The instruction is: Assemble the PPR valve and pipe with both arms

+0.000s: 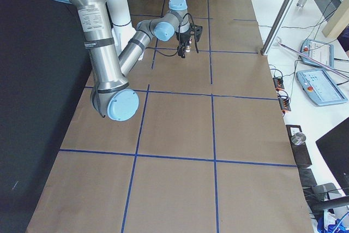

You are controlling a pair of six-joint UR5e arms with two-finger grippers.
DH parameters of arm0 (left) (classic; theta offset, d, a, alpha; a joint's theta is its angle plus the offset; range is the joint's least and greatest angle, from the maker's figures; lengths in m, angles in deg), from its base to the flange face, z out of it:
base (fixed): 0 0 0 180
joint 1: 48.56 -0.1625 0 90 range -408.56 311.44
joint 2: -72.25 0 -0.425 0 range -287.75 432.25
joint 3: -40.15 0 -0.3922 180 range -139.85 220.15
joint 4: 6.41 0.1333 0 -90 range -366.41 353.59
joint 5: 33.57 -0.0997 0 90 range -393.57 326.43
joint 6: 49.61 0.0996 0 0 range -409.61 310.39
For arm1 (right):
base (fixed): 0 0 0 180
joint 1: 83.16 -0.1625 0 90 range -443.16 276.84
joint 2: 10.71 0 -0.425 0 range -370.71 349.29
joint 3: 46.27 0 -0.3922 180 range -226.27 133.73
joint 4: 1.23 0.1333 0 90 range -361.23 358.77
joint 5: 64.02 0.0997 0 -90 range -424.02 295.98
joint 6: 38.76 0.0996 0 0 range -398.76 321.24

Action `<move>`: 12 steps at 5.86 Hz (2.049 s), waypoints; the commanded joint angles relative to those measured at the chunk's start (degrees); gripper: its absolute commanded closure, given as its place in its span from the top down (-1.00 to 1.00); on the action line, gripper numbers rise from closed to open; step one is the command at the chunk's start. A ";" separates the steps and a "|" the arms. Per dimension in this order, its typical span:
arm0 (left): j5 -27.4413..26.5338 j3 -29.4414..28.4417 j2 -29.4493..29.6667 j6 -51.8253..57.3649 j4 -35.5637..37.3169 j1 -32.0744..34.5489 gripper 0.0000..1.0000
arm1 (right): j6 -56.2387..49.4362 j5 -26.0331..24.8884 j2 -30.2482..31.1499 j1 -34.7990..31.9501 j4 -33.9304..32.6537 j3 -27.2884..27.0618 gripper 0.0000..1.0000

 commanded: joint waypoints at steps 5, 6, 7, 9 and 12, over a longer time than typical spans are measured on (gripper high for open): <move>27.31 -1.50 -26.40 53.64 0.56 42.42 1.00 | -76.99 14.47 16.67 -38.23 -0.54 21.90 1.00; 29.96 -8.49 -27.04 63.24 0.56 50.78 1.00 | -76.85 17.43 17.01 -38.51 -0.63 21.66 1.00; 30.25 -13.87 -26.52 64.29 -0.05 54.69 1.00 | -76.85 17.98 16.75 -39.30 -0.63 21.57 1.00; 30.08 -17.01 -25.38 63.78 0.29 55.00 1.00 | -76.50 17.90 16.49 -40.45 -0.72 21.47 1.00; 30.51 -18.23 -24.84 64.12 1.35 55.00 1.00 | -76.32 17.38 16.92 -40.19 -0.64 21.13 1.00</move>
